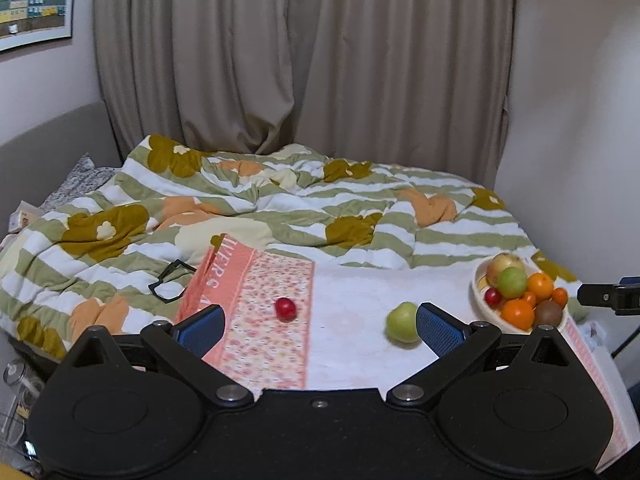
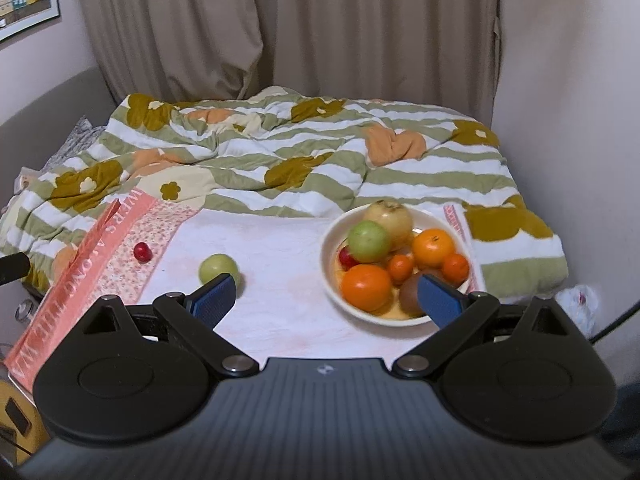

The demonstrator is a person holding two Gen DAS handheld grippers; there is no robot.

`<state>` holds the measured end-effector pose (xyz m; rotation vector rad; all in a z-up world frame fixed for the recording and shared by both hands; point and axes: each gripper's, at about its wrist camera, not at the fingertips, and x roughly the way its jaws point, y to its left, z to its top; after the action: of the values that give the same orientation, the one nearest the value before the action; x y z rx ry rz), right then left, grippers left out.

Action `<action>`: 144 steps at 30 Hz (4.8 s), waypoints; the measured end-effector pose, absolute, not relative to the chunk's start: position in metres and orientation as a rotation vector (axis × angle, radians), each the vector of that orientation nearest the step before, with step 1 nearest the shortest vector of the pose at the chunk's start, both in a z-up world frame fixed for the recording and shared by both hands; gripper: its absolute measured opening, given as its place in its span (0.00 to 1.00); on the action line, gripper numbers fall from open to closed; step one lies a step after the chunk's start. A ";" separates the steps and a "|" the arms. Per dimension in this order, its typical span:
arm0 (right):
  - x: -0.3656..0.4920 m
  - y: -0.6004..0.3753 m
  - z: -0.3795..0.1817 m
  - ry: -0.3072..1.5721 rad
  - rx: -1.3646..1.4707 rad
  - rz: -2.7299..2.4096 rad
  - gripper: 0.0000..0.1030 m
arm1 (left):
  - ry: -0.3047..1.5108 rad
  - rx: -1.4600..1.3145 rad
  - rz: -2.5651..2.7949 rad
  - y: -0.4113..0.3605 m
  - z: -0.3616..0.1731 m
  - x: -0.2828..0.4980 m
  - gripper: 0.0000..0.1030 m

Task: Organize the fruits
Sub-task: 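Grasp the red cherry tomato with the left tool while the right tool grasps the last green apple, then carry the tomato and green apple to the white bowl and lower them in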

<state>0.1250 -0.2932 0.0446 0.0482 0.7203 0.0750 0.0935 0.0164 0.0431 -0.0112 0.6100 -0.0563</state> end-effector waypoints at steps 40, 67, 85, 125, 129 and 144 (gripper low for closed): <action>0.270 -0.159 -0.075 0.995 0.094 0.000 1.00 | 0.937 0.165 -0.387 0.065 -0.098 0.308 0.64; 0.295 -0.149 -0.100 1.040 0.083 0.076 0.90 | 0.952 0.162 -0.376 0.067 -0.107 0.296 0.37; 0.265 -0.140 -0.065 0.967 0.089 0.115 0.70 | 0.860 0.119 -0.371 0.074 -0.064 0.254 0.37; 0.172 -0.399 0.029 0.763 0.038 0.174 0.70 | 0.656 0.010 -0.326 -0.164 0.020 0.173 0.37; 0.183 -0.416 0.021 0.776 0.048 0.179 0.70 | 0.691 0.033 -0.333 -0.187 0.006 0.193 0.37; 0.235 -0.441 -0.021 0.855 0.102 0.148 0.70 | 0.846 0.116 -0.372 -0.224 -0.061 0.267 0.37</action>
<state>0.2353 -0.4408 -0.0212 0.1022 0.8546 0.1480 0.2672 -0.2237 -0.0612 0.1162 0.8462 -0.3725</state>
